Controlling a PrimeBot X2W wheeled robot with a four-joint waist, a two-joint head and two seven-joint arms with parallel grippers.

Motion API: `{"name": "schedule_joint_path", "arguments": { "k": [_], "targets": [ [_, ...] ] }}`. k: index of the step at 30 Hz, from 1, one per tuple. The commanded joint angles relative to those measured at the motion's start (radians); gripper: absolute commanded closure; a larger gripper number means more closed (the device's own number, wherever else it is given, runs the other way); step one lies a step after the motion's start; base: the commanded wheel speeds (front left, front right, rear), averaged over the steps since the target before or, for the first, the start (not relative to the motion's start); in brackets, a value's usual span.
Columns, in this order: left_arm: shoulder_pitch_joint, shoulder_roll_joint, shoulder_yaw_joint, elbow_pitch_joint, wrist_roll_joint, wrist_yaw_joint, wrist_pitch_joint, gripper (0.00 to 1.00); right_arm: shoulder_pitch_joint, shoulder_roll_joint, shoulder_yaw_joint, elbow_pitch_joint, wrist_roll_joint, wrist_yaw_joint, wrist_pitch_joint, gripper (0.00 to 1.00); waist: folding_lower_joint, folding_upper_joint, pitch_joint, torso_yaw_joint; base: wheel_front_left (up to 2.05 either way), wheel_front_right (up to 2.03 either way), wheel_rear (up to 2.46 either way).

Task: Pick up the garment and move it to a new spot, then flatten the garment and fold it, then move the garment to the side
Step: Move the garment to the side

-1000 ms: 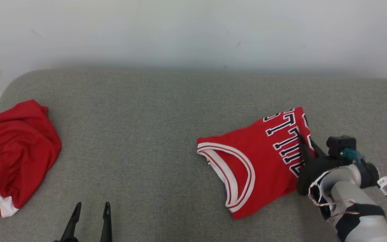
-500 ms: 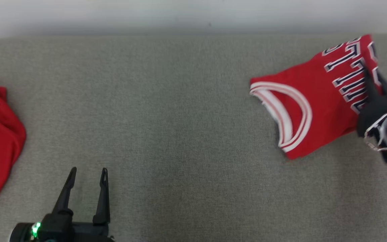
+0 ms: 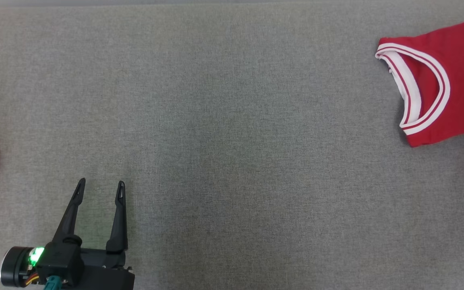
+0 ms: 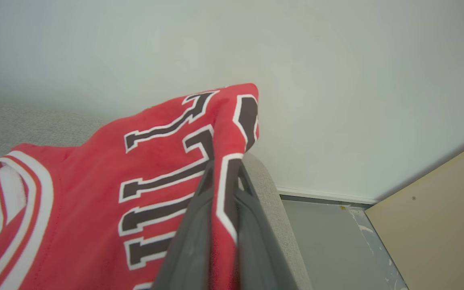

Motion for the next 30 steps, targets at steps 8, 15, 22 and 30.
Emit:
{"name": "schedule_joint_path", "arguments": {
  "k": [8,15,22,30],
  "targets": [
    [-0.016,0.01,0.0,-0.023,0.01,-0.004,-0.003,0.0,-0.06,-0.036,-0.011,0.048,-0.046,-0.002,0.002,1.0,-0.0002,-0.0002,0.031,-0.002,0.0,0.0,0.0],
    [-0.013,0.012,0.005,-0.032,0.013,-0.005,-0.003,0.0,-0.074,-0.044,-0.028,0.071,-0.076,-0.002,0.012,0.58,-0.0002,-0.0002,0.037,0.001,0.0,0.0,0.0],
    [-0.011,0.004,0.015,-0.024,0.014,-0.005,-0.003,0.0,-0.087,-0.048,-0.094,0.047,-0.098,-0.002,-0.002,0.0,-0.0002,-0.0002,0.02,-0.002,0.0,0.0,0.0],
    [0.033,-0.009,0.027,-0.009,0.002,-0.002,-0.003,0.0,0.031,0.025,-0.226,-0.159,-0.066,-0.002,-0.004,0.0,-0.0002,-0.0002,-0.057,-0.01,0.0,0.0,0.0]
  ]
}}
